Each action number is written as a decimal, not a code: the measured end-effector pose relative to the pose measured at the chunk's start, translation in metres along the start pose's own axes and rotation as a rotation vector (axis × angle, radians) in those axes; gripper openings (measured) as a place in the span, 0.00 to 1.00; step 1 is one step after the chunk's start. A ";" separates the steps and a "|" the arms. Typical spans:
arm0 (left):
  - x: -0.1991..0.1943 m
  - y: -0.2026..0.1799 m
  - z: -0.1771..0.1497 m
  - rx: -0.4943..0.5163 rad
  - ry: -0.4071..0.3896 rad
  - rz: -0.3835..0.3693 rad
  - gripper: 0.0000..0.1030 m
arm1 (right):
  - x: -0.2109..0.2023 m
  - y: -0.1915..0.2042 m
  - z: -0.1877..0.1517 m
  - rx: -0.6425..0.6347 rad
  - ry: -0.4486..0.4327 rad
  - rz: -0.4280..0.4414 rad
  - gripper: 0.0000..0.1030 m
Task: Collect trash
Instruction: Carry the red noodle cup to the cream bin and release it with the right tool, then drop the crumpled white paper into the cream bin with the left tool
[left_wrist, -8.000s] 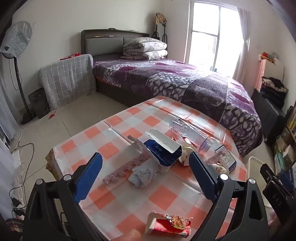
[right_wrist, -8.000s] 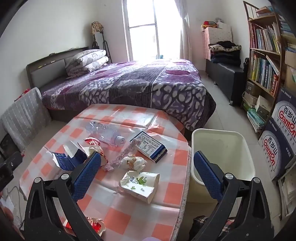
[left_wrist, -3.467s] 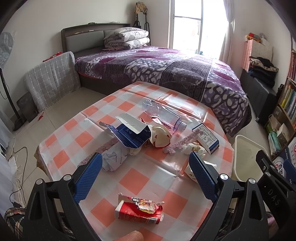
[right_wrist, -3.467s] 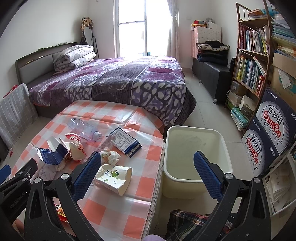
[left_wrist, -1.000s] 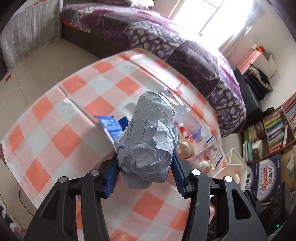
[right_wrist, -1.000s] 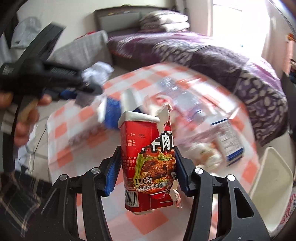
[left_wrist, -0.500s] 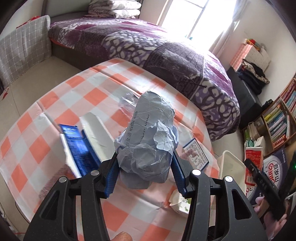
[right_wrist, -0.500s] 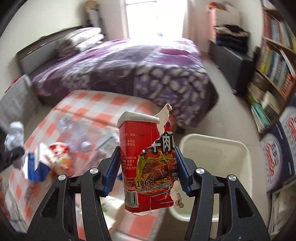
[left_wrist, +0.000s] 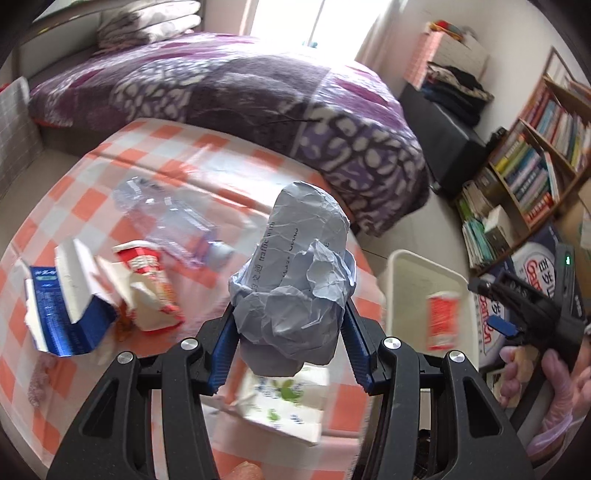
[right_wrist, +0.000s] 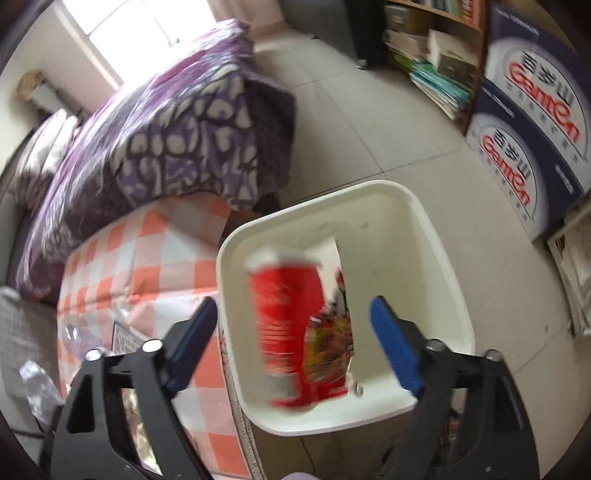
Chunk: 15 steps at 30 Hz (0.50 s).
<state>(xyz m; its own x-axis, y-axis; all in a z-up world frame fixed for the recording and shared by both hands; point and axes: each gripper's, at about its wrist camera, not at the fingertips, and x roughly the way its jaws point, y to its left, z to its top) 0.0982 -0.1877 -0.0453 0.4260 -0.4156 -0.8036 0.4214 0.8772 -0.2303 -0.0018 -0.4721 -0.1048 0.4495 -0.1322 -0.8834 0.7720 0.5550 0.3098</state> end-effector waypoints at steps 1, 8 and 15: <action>0.003 -0.010 0.000 0.018 0.006 -0.009 0.50 | 0.000 -0.004 0.004 0.018 -0.007 0.000 0.83; 0.031 -0.074 -0.007 0.103 0.061 -0.068 0.50 | -0.018 -0.044 0.019 0.192 -0.064 0.028 0.86; 0.056 -0.131 -0.013 0.184 0.113 -0.096 0.51 | -0.032 -0.072 0.030 0.292 -0.096 0.081 0.86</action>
<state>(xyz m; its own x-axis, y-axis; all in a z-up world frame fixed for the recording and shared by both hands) 0.0566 -0.3228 -0.0668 0.2890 -0.4562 -0.8416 0.5989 0.7720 -0.2128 -0.0586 -0.5328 -0.0885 0.5445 -0.1815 -0.8189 0.8220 0.3093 0.4781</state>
